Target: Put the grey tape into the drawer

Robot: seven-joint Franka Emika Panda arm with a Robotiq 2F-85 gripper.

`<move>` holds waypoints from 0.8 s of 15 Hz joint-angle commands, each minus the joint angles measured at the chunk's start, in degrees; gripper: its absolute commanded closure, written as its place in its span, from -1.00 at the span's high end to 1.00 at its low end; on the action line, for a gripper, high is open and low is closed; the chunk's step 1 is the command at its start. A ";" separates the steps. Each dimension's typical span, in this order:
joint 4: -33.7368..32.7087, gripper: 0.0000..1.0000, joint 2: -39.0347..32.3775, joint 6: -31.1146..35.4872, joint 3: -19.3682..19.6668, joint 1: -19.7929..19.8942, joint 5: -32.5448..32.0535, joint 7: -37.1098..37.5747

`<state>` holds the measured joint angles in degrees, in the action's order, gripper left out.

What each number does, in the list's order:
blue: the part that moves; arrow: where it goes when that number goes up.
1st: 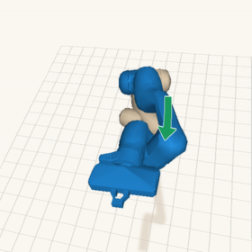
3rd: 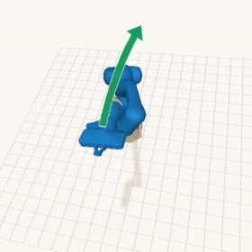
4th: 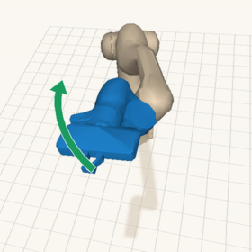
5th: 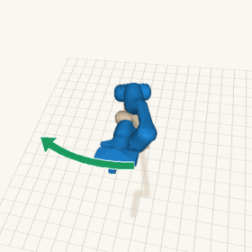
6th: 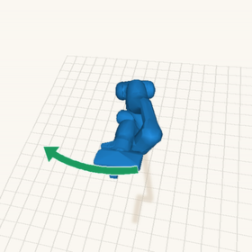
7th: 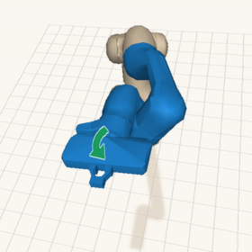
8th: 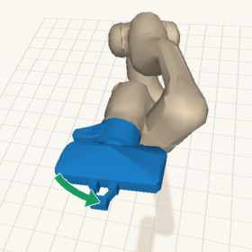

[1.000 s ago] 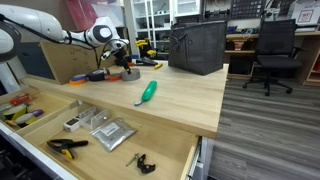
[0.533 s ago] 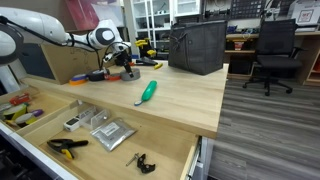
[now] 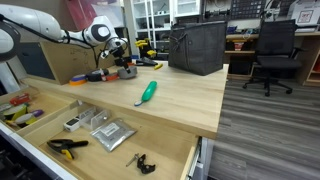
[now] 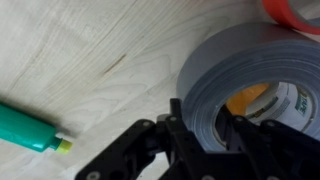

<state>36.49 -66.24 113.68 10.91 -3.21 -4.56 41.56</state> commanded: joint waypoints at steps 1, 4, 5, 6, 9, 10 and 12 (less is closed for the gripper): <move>4.59 -0.78 6.89 -1.45 -0.64 -0.40 0.14 -3.60; 6.37 -0.78 10.57 -2.74 -0.11 -0.48 -0.35 -5.80; 7.10 -0.78 11.82 -3.16 0.28 -0.58 -0.75 -6.39; 8.15 -0.78 13.26 -3.67 0.46 -0.65 -0.91 -6.92; 13.23 -0.78 18.10 -3.54 0.80 -1.30 -1.66 -9.09; 15.60 -0.78 19.89 -3.15 0.88 -1.60 -2.23 -9.84; 21.12 -0.78 23.57 -1.72 1.10 -2.53 -3.76 -10.61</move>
<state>46.27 -51.32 110.56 11.25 -3.71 -6.19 32.64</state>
